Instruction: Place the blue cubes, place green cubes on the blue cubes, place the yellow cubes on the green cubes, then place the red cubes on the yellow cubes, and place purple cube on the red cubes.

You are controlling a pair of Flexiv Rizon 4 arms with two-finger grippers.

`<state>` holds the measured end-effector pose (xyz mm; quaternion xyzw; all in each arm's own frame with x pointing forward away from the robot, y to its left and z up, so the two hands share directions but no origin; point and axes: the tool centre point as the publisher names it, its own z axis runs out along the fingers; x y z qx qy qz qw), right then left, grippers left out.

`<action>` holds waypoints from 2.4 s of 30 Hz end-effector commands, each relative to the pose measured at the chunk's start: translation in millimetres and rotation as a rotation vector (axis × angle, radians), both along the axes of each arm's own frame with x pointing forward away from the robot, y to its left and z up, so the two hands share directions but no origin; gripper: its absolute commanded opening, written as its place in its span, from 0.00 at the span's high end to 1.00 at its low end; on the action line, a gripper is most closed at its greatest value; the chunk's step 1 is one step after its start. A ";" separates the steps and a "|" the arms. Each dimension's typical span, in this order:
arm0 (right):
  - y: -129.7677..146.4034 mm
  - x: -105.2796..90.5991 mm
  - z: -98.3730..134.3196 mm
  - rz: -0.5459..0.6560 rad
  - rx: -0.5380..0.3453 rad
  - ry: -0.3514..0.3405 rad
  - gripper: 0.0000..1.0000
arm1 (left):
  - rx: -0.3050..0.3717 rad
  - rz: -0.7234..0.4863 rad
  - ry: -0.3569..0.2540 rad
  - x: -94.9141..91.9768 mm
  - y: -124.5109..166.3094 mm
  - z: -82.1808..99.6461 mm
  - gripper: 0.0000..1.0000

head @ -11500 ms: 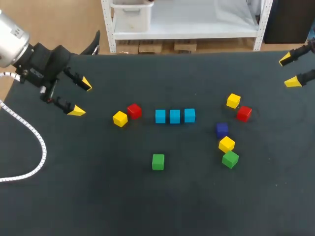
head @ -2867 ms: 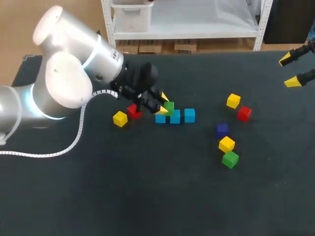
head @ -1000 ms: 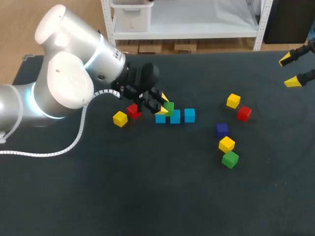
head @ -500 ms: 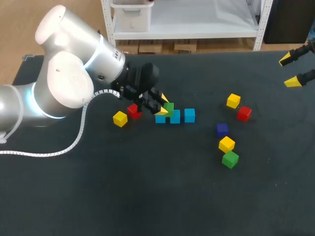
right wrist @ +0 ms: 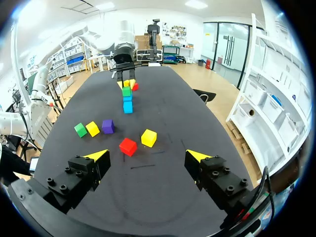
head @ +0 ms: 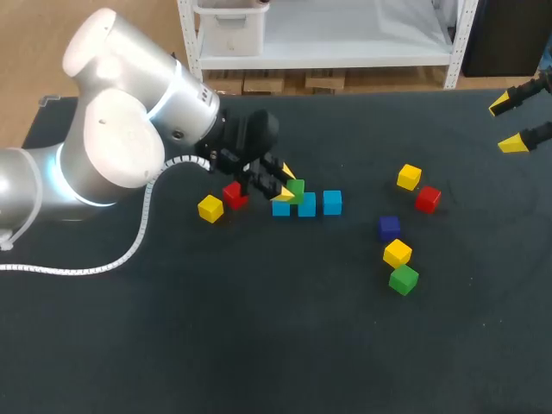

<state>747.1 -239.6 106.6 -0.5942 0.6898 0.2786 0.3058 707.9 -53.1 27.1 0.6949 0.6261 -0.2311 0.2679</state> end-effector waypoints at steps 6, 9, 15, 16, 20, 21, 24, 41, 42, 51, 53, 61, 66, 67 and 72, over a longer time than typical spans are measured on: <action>0.2 0.1 -0.1 0.000 0.001 -0.001 0.00 | -0.002 -0.001 0.005 0.3 1.2 -1.3 0.78; 0.2 0.1 -0.1 0.000 0.001 -0.001 0.00 | -0.003 -0.002 0.005 0.6 0.7 -1.6 0.71; 0.2 0.1 -0.1 0.000 0.001 -0.001 0.00 | -0.003 -0.002 0.007 1.6 0.7 -1.8 0.62; 0.2 0.1 -0.1 0.000 0.001 -0.001 0.00 | -0.003 -0.002 0.007 1.7 0.7 -1.9 0.62; 0.2 0.1 -0.1 0.000 0.001 -0.001 0.00 | -0.003 -0.001 0.008 2.2 0.9 -2.1 0.62; 0.2 0.1 -0.1 0.000 0.001 -0.001 0.00 | -0.003 -0.001 0.008 2.5 1.2 -2.2 0.61; 0.2 0.1 -0.1 0.000 0.001 -0.001 0.00 | -0.003 0.000 0.009 2.6 1.5 -2.4 0.57; 0.2 0.1 -0.1 0.000 0.001 -0.001 0.00 | -0.014 0.019 -0.019 -13.0 32.0 26.4 0.00; 0.2 0.1 -0.1 0.000 0.001 -0.001 0.00 | -0.005 0.028 -0.014 -14.9 36.4 28.2 0.00; 0.2 0.1 -0.1 0.000 0.001 -0.001 0.00 | 0.010 0.069 -0.002 -26.1 83.5 43.4 0.00; 0.2 0.1 -0.1 0.000 0.001 -0.001 0.00 | 0.002 0.069 -0.006 -27.0 94.4 42.8 0.00; 0.2 0.1 -0.1 0.000 0.001 -0.001 0.00 | -0.021 0.012 0.026 -28.5 136.1 38.2 0.00; 0.2 0.1 -0.1 0.000 0.001 -0.001 0.00 | -0.025 -0.036 0.036 -25.9 159.5 41.7 0.00; 0.2 0.1 -0.1 0.000 0.001 -0.001 0.00 | -0.026 -0.044 0.037 -25.2 161.5 42.3 0.00; 0.2 0.1 -0.1 0.000 0.001 -0.001 0.00 | -0.010 -0.087 0.060 -17.5 173.4 49.3 0.00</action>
